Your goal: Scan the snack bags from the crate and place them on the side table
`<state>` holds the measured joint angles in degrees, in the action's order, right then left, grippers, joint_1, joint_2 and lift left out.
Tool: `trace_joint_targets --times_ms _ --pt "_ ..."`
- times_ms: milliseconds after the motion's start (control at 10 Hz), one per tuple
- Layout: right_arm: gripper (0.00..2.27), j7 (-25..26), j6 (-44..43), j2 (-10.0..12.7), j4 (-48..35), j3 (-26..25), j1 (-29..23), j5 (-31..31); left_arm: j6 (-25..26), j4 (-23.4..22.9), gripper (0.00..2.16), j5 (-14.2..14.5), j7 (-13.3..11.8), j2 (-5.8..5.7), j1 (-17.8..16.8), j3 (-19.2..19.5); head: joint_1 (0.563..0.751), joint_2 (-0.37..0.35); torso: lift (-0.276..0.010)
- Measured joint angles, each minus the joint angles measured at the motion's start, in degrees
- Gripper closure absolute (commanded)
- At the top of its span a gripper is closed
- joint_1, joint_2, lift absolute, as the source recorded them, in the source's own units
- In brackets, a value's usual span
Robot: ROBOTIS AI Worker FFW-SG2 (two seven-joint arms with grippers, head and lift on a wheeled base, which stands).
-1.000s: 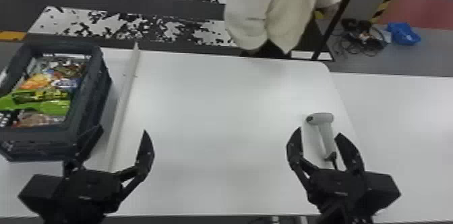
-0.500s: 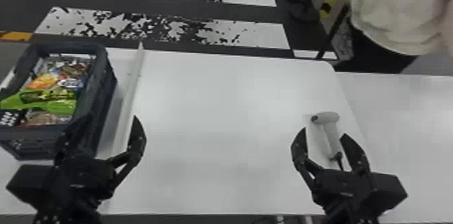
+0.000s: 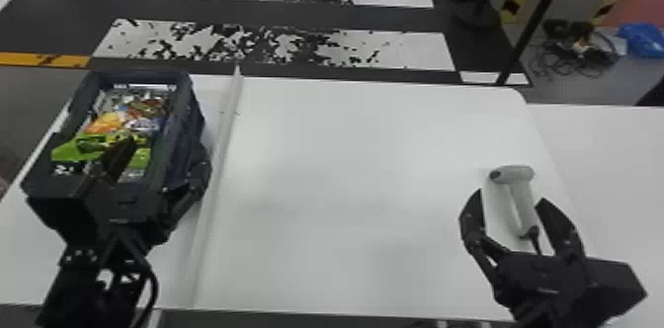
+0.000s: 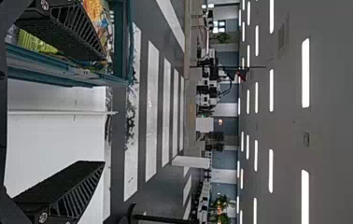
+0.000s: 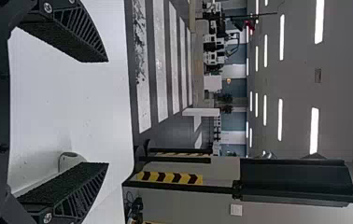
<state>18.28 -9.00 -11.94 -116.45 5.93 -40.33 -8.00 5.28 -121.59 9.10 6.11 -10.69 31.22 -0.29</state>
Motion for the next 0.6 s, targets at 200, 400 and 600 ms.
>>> trace_joint_targets --times_ms 200,400,600 --pt "0.08 0.0 0.0 0.0 0.0 0.0 0.2 0.0 5.7 -0.7 0.08 1.2 -0.9 0.06 -3.2 3.1 0.695 0.027 -0.081" --pt "0.08 0.0 0.1 -0.1 0.0 0.2 0.4 0.1 14.5 -1.2 0.09 2.9 -4.2 0.14 -7.0 7.1 0.695 0.060 -0.081" --pt "0.08 0.0 1.3 -0.5 0.0 0.7 1.1 0.0 23.3 -0.7 0.09 3.3 -6.6 0.31 -10.8 10.8 0.695 0.094 -0.081"
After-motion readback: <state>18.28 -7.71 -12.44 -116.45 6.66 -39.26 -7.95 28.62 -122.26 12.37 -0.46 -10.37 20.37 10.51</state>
